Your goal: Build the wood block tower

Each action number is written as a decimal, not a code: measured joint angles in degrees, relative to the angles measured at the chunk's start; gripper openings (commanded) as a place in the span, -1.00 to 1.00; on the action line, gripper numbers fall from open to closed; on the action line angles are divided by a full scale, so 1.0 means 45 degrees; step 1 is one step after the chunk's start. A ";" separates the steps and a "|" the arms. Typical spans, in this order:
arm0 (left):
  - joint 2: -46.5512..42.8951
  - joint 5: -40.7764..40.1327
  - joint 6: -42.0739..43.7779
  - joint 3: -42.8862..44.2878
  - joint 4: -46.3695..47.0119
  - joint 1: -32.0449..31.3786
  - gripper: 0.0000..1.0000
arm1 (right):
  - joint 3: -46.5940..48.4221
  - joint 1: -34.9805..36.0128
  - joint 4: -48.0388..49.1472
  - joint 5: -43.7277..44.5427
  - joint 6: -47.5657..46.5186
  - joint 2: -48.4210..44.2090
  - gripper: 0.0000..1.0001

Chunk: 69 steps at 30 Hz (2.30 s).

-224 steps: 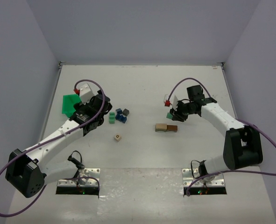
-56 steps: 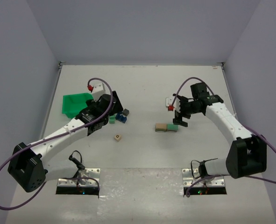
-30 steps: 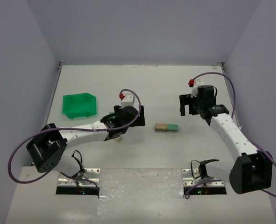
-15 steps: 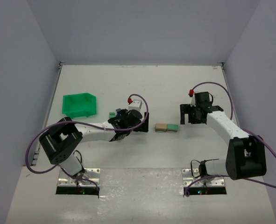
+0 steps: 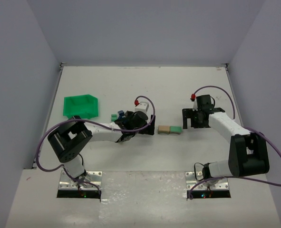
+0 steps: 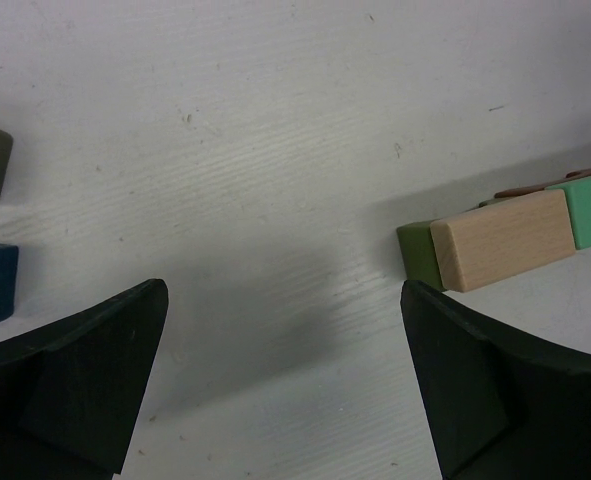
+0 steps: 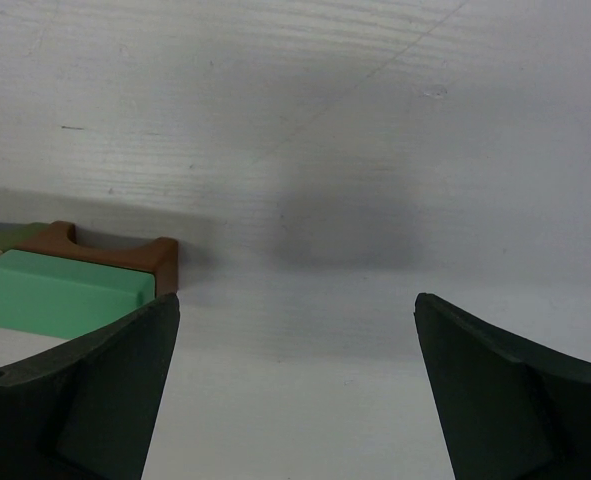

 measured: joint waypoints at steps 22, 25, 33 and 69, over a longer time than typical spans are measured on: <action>0.0724 0.0177 0.0034 0.0592 0.0110 -0.0006 1.00 | 0.0000 0.0000 0.0121 -0.0606 -0.0053 0.0438 0.97; 0.0742 0.0217 0.0034 0.0603 0.0110 -0.0007 1.00 | -0.0004 0.0000 0.0121 -0.0504 -0.0043 0.0438 0.97; 0.0933 0.0227 0.0033 0.0684 0.0034 -0.0131 1.00 | 0.0000 0.0000 0.0104 0.0122 0.0065 0.0281 0.97; -0.8861 -0.4117 -0.3790 -0.2384 -0.5751 0.1465 1.00 | 0.4121 0.5563 0.2784 -0.2714 -0.0524 0.3007 0.97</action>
